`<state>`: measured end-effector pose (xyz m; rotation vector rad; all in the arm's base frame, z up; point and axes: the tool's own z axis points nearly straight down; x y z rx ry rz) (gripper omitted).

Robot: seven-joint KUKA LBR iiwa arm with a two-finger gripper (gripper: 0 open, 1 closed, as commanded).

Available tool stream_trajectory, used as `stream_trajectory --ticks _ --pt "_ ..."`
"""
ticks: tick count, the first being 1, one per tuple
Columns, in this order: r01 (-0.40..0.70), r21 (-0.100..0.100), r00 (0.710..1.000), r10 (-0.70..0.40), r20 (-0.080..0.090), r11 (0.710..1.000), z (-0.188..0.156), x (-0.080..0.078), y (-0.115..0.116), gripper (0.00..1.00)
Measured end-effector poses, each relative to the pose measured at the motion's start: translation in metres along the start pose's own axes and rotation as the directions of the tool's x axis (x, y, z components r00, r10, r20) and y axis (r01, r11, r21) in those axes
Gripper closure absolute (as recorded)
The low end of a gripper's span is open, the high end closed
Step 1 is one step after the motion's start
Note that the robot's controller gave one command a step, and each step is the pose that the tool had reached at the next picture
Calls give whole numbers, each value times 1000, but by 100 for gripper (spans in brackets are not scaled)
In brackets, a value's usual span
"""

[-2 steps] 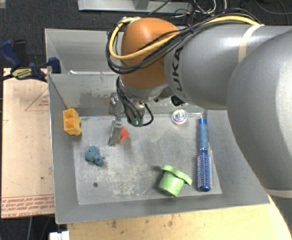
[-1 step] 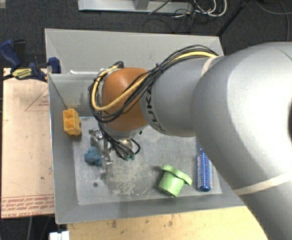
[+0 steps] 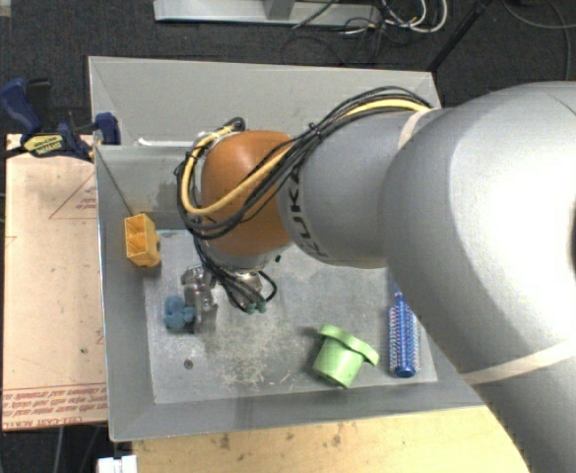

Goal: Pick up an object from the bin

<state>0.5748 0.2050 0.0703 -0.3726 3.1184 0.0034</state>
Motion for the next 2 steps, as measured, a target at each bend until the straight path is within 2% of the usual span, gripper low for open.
stream_trajectory --ticks 1,2 --pt "45 -2 999 -45 7 999 -127 63 52 100" --pt "414 3 910 -414 7 910 -195 52 32 100"
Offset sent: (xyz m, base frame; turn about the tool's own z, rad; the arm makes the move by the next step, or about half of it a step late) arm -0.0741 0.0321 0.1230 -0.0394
